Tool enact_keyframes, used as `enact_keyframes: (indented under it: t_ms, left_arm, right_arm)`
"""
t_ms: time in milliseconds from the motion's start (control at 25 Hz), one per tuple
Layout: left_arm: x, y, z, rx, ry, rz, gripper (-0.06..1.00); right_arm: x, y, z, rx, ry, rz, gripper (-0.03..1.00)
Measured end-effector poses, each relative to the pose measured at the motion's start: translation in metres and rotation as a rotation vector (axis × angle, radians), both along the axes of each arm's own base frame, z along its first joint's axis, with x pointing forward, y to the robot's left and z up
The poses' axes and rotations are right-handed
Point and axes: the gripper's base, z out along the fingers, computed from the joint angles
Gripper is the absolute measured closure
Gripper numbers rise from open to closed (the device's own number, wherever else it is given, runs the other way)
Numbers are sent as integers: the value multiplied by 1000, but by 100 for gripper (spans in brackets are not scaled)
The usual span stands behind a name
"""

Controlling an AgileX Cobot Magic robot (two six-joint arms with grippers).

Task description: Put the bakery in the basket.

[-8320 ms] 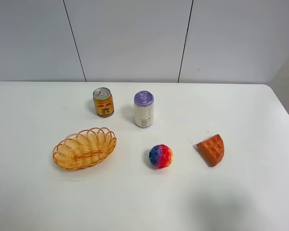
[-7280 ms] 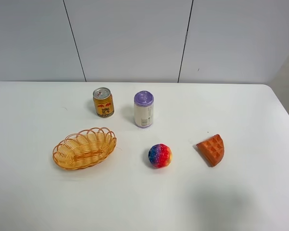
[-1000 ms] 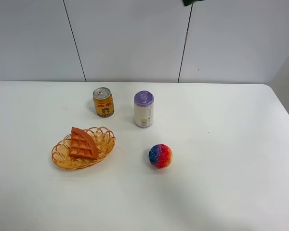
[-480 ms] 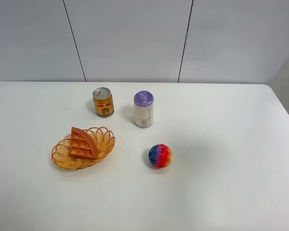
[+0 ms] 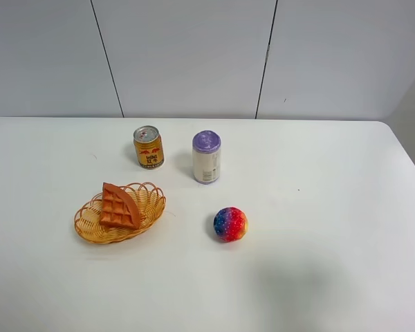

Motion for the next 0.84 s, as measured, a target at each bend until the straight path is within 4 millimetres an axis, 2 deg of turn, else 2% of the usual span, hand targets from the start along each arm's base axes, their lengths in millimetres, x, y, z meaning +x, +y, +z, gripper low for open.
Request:
enact_keyframes:
  t_ms: [240,840]
  left_arm:
    - [0,0,0,0,0,0,-5]
    - [0,0,0,0,0,0,-5]
  right_arm:
    - [-12,0,-20,-23,2,-7,5]
    - [-17,-1,-21,-27,-28,7,5]
